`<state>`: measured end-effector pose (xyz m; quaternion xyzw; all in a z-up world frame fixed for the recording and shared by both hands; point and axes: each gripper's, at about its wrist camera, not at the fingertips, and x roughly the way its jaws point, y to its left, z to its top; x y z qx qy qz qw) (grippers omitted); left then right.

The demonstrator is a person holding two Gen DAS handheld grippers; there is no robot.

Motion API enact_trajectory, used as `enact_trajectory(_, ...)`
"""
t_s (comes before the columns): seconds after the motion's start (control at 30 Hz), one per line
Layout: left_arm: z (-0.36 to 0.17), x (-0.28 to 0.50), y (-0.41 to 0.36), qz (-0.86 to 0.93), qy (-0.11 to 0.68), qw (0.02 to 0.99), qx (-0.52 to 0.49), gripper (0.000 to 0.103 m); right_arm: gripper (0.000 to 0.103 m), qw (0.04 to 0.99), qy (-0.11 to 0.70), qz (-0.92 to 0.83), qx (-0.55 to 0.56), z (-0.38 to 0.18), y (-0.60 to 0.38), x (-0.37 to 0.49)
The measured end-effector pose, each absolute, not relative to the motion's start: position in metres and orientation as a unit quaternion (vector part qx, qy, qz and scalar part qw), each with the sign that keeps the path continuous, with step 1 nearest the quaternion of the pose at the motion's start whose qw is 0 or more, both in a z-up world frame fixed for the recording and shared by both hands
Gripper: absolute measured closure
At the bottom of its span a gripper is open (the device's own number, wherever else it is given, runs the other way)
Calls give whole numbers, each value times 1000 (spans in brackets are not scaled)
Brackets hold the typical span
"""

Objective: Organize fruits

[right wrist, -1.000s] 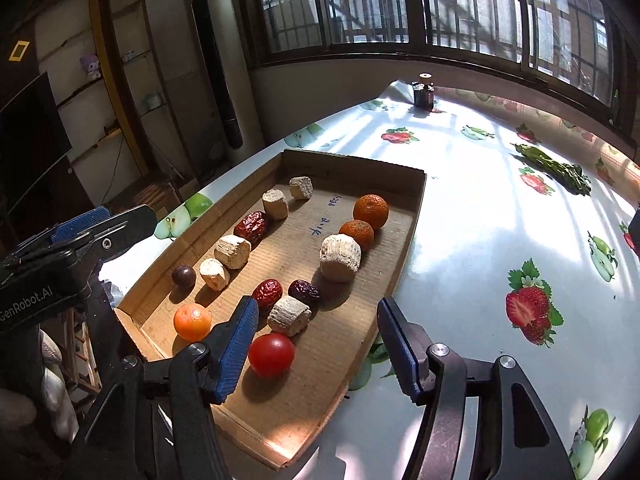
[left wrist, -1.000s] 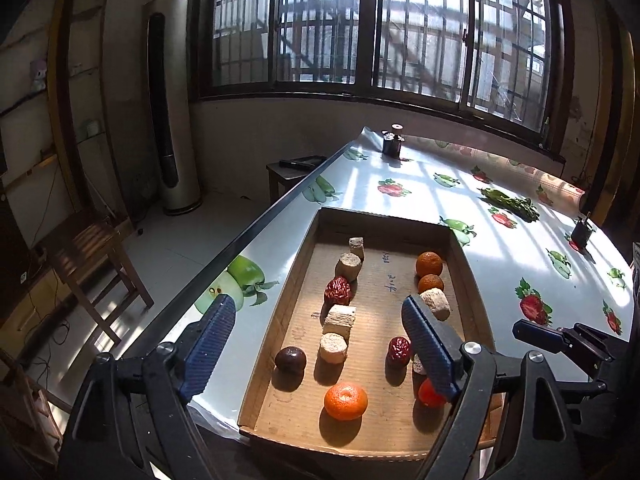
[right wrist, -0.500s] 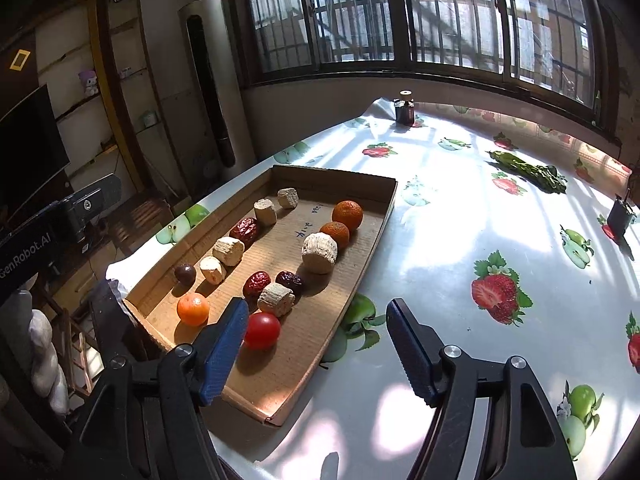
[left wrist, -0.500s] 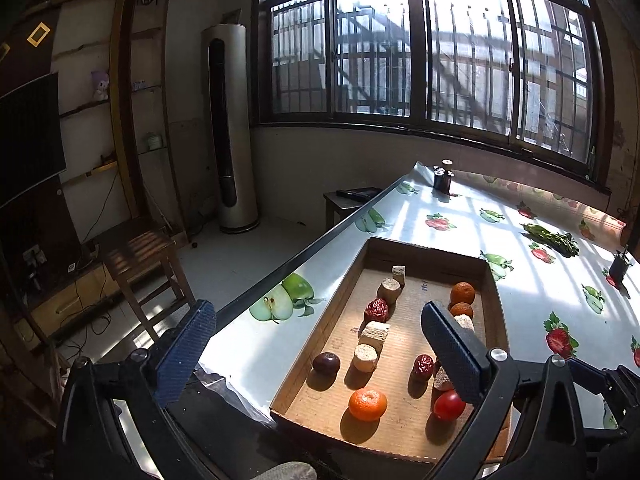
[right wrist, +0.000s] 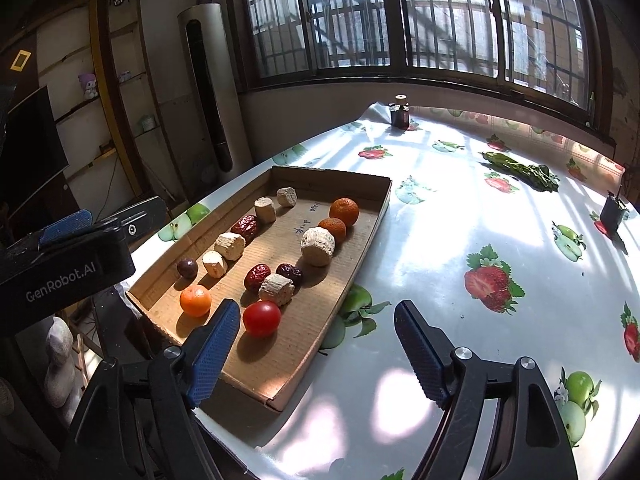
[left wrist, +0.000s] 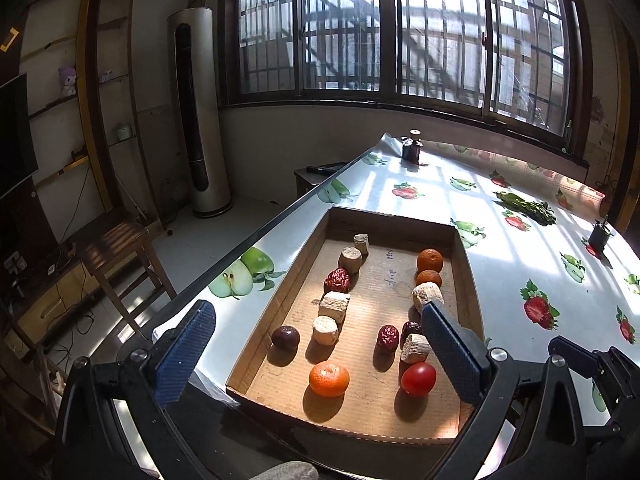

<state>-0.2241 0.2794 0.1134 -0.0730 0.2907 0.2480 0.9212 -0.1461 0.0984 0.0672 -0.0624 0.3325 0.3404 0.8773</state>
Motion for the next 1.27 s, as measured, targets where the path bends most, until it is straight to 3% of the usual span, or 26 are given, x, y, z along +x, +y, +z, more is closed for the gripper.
enact_trajectory(0.83, 88, -207, 285, 227, 338, 910, -76, 0, 17, 870, 347, 341, -80, 55, 113, -146)
enact_trajectory(1.1, 119, -203, 307, 251, 290, 923, -39, 0, 17, 869, 340, 347, -94, 60, 127, -148)
enact_trajectory(1.27, 127, -196, 313, 247, 300, 920, -48, 0, 16, 873, 327, 352, -80, 70, 124, -148)
